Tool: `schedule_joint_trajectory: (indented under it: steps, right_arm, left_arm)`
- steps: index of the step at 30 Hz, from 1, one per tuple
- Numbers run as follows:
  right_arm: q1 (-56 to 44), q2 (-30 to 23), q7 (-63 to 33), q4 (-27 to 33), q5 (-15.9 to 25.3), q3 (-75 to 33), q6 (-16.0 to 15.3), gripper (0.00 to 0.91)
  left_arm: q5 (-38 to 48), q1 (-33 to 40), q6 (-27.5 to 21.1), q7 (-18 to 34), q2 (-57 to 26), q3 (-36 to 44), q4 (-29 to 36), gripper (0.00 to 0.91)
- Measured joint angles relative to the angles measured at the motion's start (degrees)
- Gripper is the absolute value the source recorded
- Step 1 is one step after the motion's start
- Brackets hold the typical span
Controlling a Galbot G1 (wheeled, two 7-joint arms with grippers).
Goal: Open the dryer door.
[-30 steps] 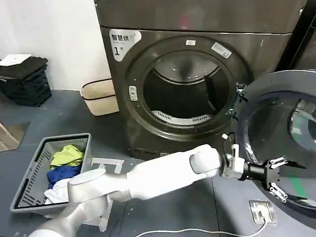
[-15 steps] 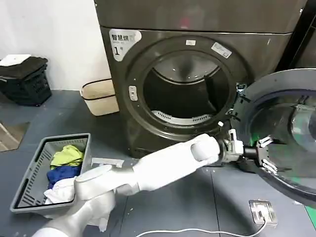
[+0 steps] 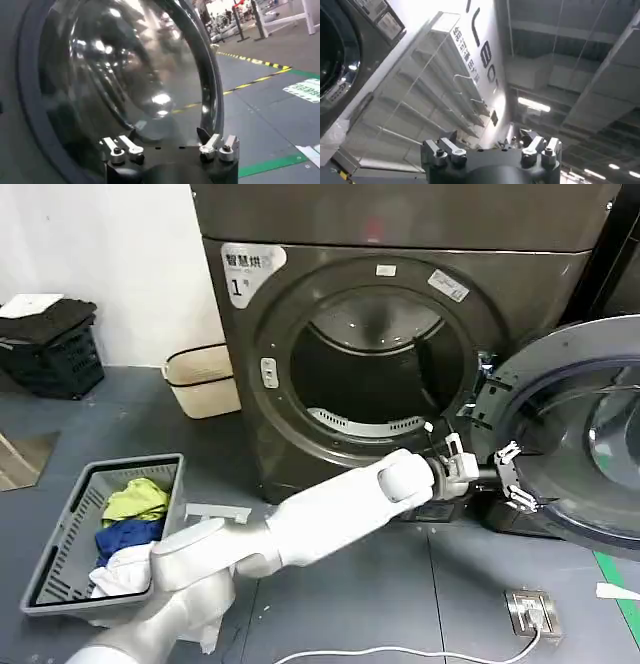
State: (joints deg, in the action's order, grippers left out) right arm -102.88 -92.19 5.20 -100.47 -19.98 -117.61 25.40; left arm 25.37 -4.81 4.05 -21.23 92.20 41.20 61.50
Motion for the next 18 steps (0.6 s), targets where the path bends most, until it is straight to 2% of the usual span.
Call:
schedule_joint_trajectory:
  steps: [7, 9, 13, 18]
  right_arm:
    - [0.42, 0.00, -0.19, 0.03, 0.34, 0.15, 0.01, 0.907]
    - [0.42, 0.00, -0.12, 0.27, 0.34, 0.17, 0.03, 0.907]
    - [0.50, 0.00, 0.09, 0.93, 0.50, 0.25, -0.04, 0.907]
    - [0.85, 0.00, 0.15, 1.97, 1.34, 1.14, -0.63, 0.907]
  left_arm:
    - [3.71, -1.53, -2.91, 4.66, 0.09, -1.11, 1.19, 0.907]
    - [5.48, -1.58, -3.27, 4.58, 0.02, -1.45, 1.35, 0.907]
    - [8.41, -1.81, -4.26, 1.28, -0.02, -1.30, 3.55, 0.907]
    - [9.93, -3.05, -6.56, -2.45, -0.02, -1.07, 9.90, 0.907]
